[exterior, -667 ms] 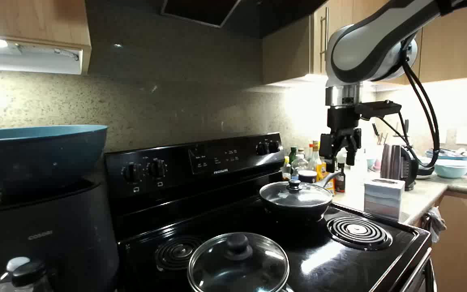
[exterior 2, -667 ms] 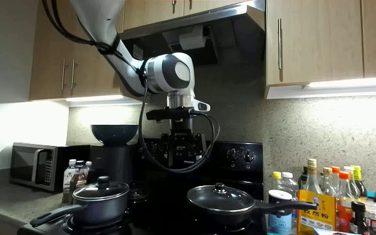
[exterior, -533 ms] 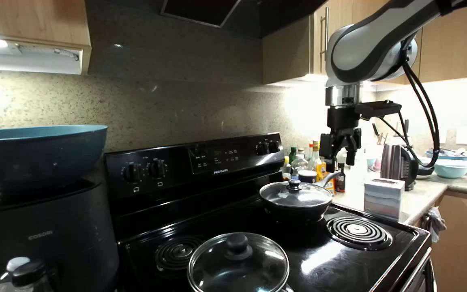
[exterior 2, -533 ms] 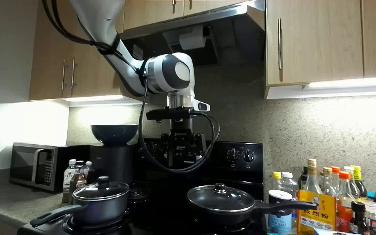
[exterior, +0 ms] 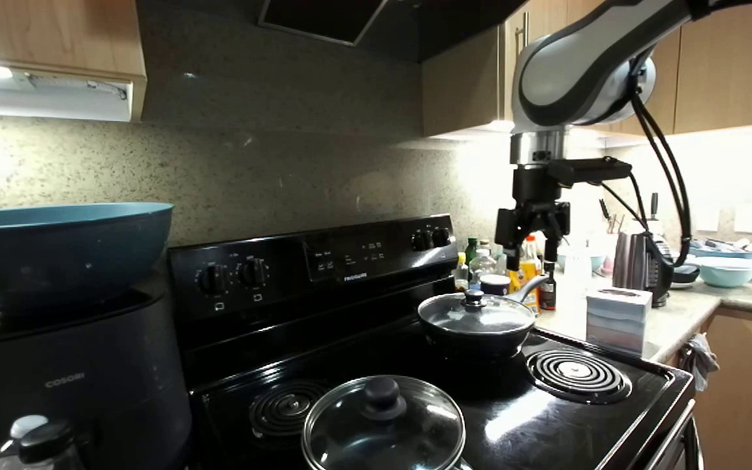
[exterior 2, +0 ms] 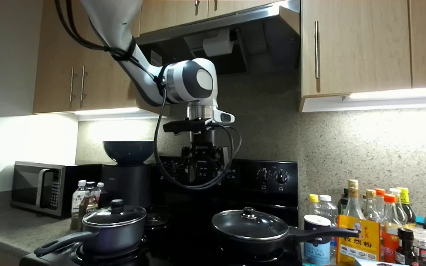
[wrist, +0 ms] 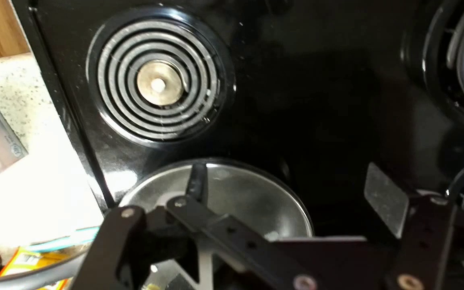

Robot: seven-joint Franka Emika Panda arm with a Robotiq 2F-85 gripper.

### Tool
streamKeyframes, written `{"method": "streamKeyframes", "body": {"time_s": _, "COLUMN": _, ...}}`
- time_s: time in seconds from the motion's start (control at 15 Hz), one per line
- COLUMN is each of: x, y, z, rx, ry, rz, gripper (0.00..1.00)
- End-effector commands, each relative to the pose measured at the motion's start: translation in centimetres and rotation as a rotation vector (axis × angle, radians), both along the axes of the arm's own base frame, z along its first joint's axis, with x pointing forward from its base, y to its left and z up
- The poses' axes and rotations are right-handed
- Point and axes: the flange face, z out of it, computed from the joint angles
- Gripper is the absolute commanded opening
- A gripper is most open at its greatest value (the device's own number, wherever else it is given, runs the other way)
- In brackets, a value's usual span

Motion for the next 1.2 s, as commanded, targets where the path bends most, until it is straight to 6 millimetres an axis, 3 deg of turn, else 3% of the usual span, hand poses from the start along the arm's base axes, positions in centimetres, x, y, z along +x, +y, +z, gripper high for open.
{"method": "streamKeyframes", "body": {"time_s": 0.0, "x": 6.0, "y": 4.9, "z": 3.0, "rx": 0.027, "ry": -0.041, "rz": -0.188, "gripper": 1.0}}
{"method": "streamKeyframes", "body": {"time_s": 0.33, "x": 13.4, "y": 11.5, "z": 7.1, "rx": 0.049, "ry": -0.147, "rz": -0.454, "gripper": 1.0}}
{"method": "streamKeyframes", "body": {"time_s": 0.4, "x": 10.6, "y": 10.2, "z": 6.4, "rx": 0.054, "ry": -0.139, "rz": -0.361, "gripper": 1.0}}
{"method": "streamKeyframes", "body": {"time_s": 0.6, "x": 13.2, "y": 11.8, "z": 6.9, "rx": 0.065, "ry": -0.153, "rz": -0.424, "gripper": 1.0}}
{"method": "streamKeyframes", "body": {"time_s": 0.8, "x": 13.6, "y": 11.5, "z": 6.7, "rx": 0.064, "ry": -0.151, "rz": -0.432, "gripper": 1.0}}
{"method": "streamKeyframes", "body": {"time_s": 0.93, "x": 13.1, "y": 11.7, "z": 6.7, "rx": 0.058, "ry": -0.13, "rz": -0.371, "gripper": 1.0}}
{"method": "streamKeyframes", "body": {"time_s": 1.13, "x": 10.7, "y": 11.3, "z": 6.6, "rx": 0.02, "ry": -0.03, "rz": -0.266, "gripper": 1.0}}
